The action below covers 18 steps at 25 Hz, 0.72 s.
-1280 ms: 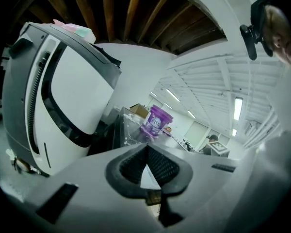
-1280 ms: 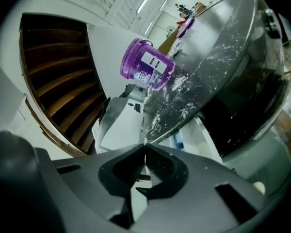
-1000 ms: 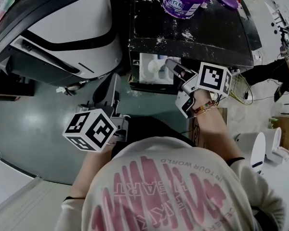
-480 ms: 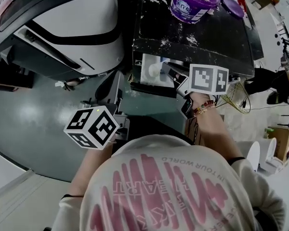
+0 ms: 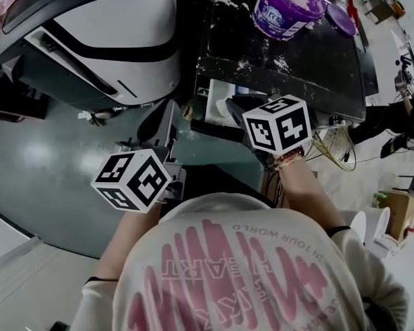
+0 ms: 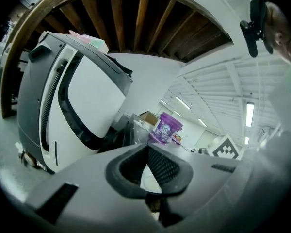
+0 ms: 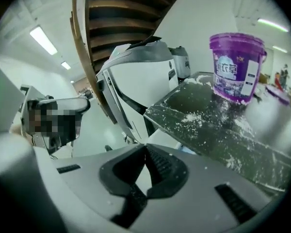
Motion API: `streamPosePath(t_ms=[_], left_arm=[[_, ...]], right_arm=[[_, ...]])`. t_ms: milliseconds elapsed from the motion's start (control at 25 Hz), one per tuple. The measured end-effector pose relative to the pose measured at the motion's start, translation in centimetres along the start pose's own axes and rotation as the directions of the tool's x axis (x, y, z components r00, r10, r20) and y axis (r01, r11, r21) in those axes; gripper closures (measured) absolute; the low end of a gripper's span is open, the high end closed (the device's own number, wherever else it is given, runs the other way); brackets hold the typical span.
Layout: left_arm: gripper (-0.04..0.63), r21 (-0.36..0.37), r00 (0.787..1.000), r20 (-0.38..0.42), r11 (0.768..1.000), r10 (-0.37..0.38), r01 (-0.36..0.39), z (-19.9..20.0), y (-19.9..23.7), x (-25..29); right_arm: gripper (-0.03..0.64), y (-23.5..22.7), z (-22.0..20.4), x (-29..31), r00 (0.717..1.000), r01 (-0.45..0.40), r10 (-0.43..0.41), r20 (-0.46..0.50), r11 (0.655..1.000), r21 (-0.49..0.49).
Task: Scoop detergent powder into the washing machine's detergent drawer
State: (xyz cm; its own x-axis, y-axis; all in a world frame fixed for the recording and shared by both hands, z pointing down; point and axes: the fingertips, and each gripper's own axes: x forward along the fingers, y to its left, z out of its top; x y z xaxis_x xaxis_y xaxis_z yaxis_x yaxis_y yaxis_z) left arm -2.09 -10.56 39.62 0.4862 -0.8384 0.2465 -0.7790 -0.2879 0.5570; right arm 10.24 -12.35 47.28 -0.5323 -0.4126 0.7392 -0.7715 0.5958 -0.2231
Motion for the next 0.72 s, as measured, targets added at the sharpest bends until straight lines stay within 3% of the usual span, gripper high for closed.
streamPosePath(t_ms=[280,720], left_arm=[[0.592,-0.017,1.000,0.021,1.000,0.020,-0.020,-0.1,0.4,-0.5],[0.592,-0.038,0.996,0.056,0.997,0.064,-0.061,-0.9,0.7,-1.7]], right_arm=[[0.615,1.5,-0.6,0.8,0.997,0.013,-0.033,-0.073,0.964,-0.266],[0.614,3.0,-1.6,1.3,0.992,0.045,-0.101,-0.077,0.848,-0.528]])
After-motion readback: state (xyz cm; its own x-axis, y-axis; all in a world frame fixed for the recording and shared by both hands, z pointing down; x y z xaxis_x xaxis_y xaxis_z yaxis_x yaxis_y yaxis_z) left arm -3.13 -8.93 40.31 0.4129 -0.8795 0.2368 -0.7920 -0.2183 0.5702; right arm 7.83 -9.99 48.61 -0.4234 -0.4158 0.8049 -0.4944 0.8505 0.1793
